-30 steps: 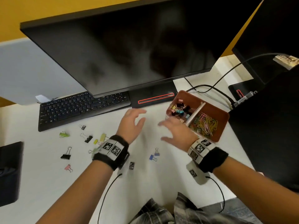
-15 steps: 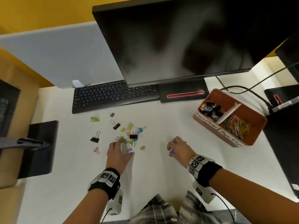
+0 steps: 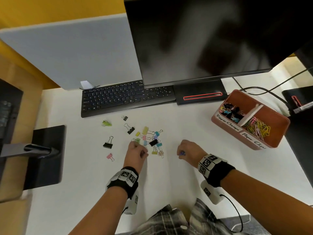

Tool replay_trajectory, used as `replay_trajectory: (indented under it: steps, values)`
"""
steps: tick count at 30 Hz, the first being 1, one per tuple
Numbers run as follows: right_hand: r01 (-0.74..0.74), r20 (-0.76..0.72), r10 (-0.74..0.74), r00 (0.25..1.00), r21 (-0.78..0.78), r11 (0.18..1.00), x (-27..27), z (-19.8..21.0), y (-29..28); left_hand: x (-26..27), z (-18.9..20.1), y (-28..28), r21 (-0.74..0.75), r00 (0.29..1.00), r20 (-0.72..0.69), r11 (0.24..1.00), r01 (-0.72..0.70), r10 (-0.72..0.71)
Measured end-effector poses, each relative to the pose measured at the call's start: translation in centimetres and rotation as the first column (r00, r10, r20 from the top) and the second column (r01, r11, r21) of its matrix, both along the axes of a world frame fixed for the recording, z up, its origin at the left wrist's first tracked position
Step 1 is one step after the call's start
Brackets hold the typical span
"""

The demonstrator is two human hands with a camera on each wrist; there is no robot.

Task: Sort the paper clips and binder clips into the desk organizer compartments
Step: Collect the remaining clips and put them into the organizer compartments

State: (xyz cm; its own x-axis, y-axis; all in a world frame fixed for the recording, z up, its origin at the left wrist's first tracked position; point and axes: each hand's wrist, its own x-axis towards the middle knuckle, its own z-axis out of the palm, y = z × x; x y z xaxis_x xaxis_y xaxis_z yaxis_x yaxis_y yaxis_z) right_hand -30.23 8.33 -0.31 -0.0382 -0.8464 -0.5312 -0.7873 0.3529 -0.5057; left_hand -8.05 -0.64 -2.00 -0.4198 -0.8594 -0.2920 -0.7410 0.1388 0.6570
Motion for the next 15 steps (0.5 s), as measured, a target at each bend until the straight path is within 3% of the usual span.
replay_trajectory:
  steps: [5,9,12,15]
  values:
    - [-0.081,0.047,0.085,0.995,-0.087,0.993,2.4,1.1,-1.4,1.5,0.2,-0.1,0.021,1.000,-0.016,1.000,-0.013,0.013]
    - [-0.154,0.046,0.162,0.986,-0.154,0.976,4.4,1.9,-2.3,2.7,0.8,-0.7,0.031,0.987,-0.123,0.995,-0.100,0.103]
    - [-0.195,-0.010,0.195,0.981,-0.081,0.977,5.4,1.6,-3.1,2.7,1.2,-2.4,0.005,0.988,-0.133,0.997,-0.081,0.081]
    - [-0.196,-0.062,0.196,0.979,0.008,0.981,5.8,0.8,-3.8,2.2,0.9,-4.2,0.001,0.999,-0.049,1.000,0.017,-0.017]
